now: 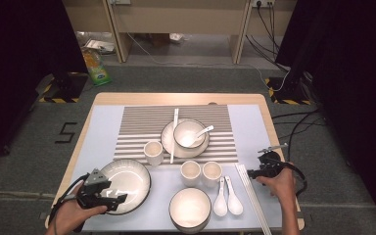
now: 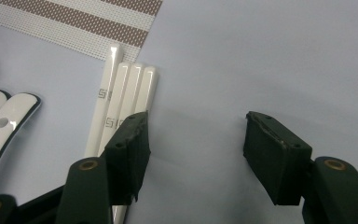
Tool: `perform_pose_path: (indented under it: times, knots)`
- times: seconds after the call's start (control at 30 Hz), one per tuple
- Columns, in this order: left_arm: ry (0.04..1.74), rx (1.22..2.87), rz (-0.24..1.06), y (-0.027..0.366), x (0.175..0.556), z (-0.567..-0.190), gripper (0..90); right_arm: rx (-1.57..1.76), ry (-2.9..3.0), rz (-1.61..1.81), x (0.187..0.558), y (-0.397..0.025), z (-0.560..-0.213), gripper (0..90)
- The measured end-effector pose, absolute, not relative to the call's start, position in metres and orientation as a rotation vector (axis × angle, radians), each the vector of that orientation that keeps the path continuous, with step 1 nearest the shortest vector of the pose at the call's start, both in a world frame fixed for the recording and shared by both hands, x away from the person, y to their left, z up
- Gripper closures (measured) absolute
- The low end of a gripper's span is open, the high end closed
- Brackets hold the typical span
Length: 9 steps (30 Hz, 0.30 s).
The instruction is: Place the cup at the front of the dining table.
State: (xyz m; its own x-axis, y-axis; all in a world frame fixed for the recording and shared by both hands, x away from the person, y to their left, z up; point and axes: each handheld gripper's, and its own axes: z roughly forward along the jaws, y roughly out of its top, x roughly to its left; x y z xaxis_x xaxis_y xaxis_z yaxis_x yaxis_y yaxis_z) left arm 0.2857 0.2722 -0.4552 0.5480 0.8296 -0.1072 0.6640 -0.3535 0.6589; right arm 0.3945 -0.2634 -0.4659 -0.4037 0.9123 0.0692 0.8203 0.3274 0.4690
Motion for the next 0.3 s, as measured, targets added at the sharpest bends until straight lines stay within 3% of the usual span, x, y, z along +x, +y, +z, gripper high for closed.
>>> perform_pose_path:
  times: [0.3]
  knots:
    - [1.202,2.116,0.316,0.2735,0.2858,-0.4556,20.9,1.581,2.385,0.646,0.3947,-0.2628,-0.4656,40.4]
